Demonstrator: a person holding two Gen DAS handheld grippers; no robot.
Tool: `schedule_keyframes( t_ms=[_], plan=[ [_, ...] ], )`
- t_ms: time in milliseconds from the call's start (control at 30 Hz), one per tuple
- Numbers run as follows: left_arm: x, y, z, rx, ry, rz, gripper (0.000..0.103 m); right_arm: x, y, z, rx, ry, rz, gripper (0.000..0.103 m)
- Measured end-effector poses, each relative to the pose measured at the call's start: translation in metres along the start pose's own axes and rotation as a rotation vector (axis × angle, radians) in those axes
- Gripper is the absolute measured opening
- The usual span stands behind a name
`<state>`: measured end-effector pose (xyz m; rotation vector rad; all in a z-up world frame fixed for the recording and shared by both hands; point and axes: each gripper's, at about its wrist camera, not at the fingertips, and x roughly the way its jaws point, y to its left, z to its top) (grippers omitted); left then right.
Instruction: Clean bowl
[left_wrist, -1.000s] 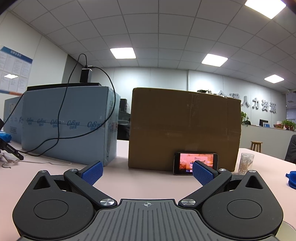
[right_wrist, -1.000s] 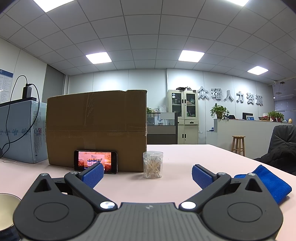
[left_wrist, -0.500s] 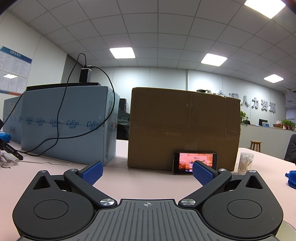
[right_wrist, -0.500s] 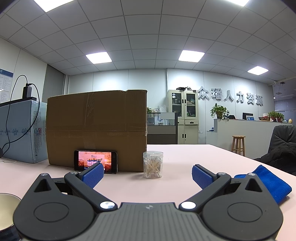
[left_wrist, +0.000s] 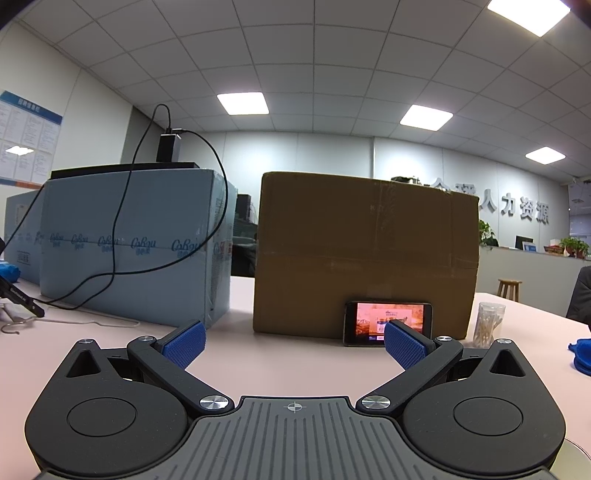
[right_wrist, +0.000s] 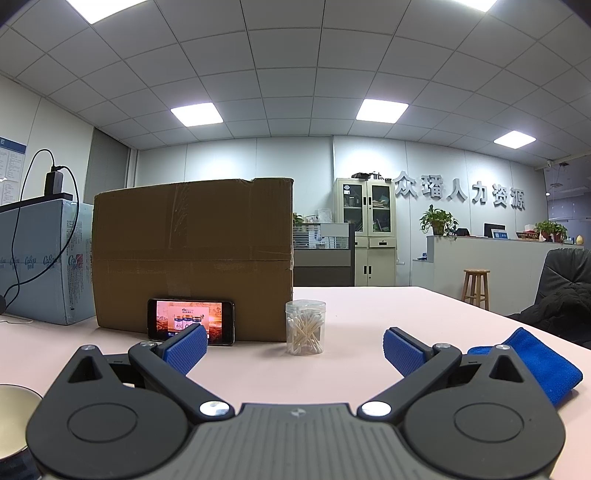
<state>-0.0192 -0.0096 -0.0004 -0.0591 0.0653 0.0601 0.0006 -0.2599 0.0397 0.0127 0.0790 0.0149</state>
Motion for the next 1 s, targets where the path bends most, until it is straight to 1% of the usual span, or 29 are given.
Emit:
schedule_keyframes(
  t_ms=[1000],
  plan=[
    [0.0006, 0.0005, 0.0003, -0.003, 0.005, -0.007, 0.103, 0.0031, 0.0042, -0.0017, -0.002, 0.006, 0.000, 0.103]
  ],
)
